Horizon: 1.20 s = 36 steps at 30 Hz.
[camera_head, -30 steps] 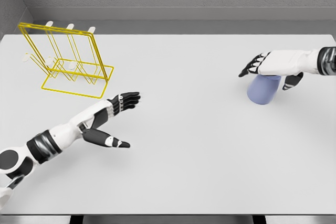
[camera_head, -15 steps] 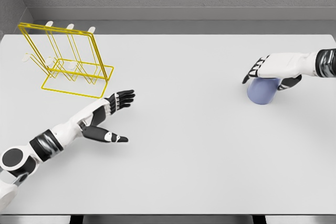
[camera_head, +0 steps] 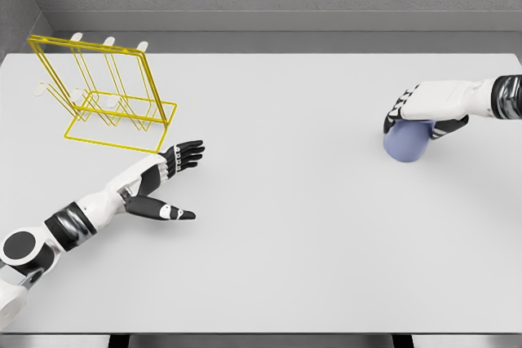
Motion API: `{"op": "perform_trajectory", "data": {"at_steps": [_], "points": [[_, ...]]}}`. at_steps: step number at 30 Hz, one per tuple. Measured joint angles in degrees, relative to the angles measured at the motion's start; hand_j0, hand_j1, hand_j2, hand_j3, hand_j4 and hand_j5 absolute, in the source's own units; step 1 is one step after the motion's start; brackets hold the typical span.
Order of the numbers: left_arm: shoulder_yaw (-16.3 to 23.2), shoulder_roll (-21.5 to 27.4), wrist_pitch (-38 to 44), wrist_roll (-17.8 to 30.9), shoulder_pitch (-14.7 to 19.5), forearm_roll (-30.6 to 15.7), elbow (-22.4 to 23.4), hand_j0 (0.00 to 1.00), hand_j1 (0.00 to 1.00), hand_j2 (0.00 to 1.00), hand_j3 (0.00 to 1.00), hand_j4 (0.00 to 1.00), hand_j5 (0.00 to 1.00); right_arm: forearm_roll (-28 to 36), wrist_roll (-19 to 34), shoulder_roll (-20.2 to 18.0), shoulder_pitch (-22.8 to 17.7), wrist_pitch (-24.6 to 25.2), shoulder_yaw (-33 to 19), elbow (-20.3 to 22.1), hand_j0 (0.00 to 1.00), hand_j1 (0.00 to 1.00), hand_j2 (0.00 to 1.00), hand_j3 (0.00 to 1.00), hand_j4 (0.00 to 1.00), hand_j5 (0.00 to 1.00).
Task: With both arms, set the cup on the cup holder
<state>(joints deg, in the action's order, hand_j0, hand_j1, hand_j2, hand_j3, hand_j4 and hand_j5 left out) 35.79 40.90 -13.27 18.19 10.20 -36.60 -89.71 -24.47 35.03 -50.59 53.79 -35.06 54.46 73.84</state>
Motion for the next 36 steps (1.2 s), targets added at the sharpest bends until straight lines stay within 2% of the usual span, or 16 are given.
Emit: {"op": "perform_trajectory", "data": {"at_steps": [15, 21, 22, 26, 36], "points": [[-0.1, 0.0, -0.1, 0.0, 0.2, 0.0, -0.1, 1.0, 1.0, 1.0, 1.0, 1.0, 1.0, 0.6, 0.0, -0.5, 0.6, -0.1, -0.7, 0.4, 0.57, 0.57, 0.57, 0.57, 0.57, 0.57], [-0.1, 0.1, -0.1, 0.0, 0.1, 0.0, -0.1, 1.0, 1.0, 1.0, 1.0, 1.0, 1.0, 0.7, 0.0, -1.5, 0.6, -0.1, -2.0, 2.5, 0.56, 0.56, 0.56, 0.56, 0.56, 0.56], [-0.1, 0.1, -0.1, 0.0, 0.1, 0.0, -0.1, 1.0, 1.0, 1.0, 1.0, 1.0, 1.0, 0.7, 0.0, -1.7, 0.6, -0.1, -2.1, 2.9, 0.53, 0.53, 0.53, 0.53, 0.53, 0.53], [-0.1, 0.2, -0.2, 0.0, 0.1, 0.0, -0.1, 1.0, 1.0, 1.0, 1.0, 1.0, 1.0, 0.6, 0.0, -2.6, 0.5, -0.1, -2.8, 5.3, 0.52, 0.52, 0.52, 0.52, 0.52, 0.52], [-0.2, 0.4, -0.1, 0.0, 0.2, 0.0, 0.0, 1.0, 1.0, 1.0, 1.0, 1.0, 1.0, 0.2, 0.0, -4.7, -0.3, -0.1, -3.5, 16.1, 0.52, 0.52, 0.52, 0.52, 0.52, 0.52]]}}
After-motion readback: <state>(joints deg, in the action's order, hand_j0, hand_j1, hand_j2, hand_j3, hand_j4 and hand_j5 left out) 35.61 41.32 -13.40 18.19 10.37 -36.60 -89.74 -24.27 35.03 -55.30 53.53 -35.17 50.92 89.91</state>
